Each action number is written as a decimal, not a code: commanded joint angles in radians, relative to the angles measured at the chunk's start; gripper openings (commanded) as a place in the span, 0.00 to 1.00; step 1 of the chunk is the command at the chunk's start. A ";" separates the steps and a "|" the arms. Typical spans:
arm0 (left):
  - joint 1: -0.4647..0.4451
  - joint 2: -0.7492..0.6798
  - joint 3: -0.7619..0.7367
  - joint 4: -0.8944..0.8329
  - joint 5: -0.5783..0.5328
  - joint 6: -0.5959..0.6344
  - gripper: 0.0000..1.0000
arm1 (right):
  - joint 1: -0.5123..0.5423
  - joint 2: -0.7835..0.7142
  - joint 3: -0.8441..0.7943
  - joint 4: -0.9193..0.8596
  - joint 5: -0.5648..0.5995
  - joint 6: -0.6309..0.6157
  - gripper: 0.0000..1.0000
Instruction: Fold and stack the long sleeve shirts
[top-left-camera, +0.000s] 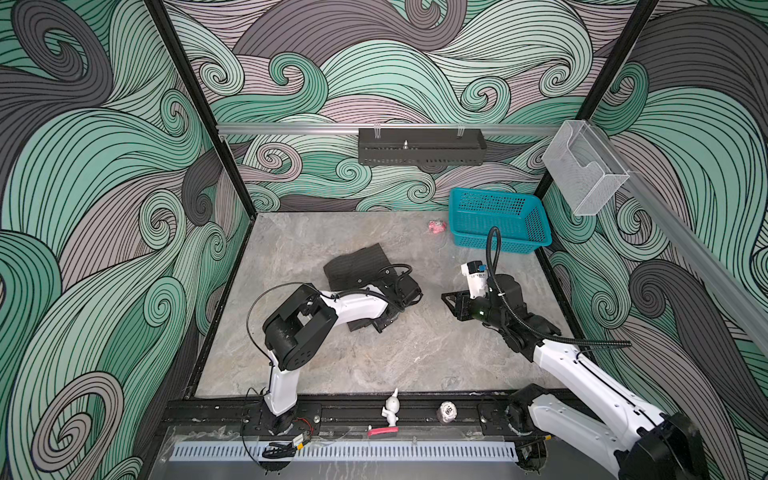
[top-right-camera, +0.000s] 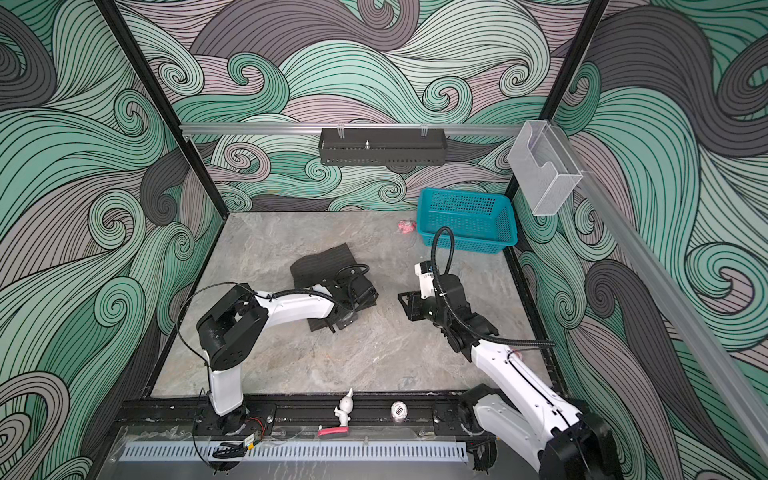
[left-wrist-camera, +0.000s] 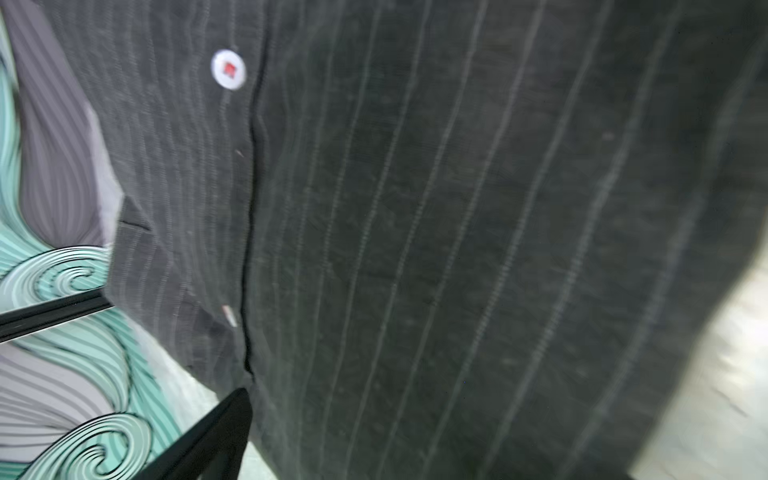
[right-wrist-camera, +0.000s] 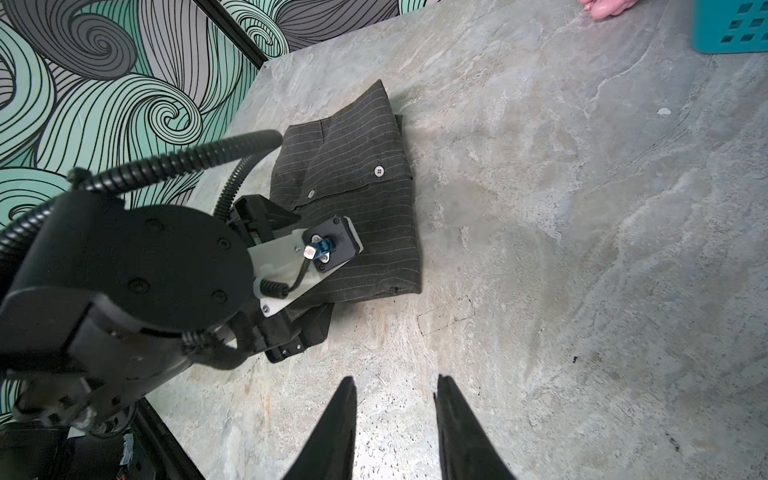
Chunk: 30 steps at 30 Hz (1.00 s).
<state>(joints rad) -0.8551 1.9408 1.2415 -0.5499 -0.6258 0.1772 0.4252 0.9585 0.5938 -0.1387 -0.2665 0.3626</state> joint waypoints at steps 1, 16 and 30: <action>0.051 0.094 -0.007 -0.034 0.040 0.032 0.98 | -0.014 -0.007 -0.008 0.006 -0.015 -0.022 0.35; 0.191 0.333 0.251 -0.358 0.360 0.090 0.66 | -0.034 -0.055 -0.020 -0.003 -0.013 -0.023 0.35; 0.208 0.430 0.331 -0.409 0.364 0.094 0.00 | -0.037 -0.086 -0.012 -0.017 -0.024 -0.017 0.37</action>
<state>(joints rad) -0.6743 2.2173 1.6615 -0.9199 -0.3252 0.2684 0.3931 0.8864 0.5797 -0.1417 -0.2729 0.3508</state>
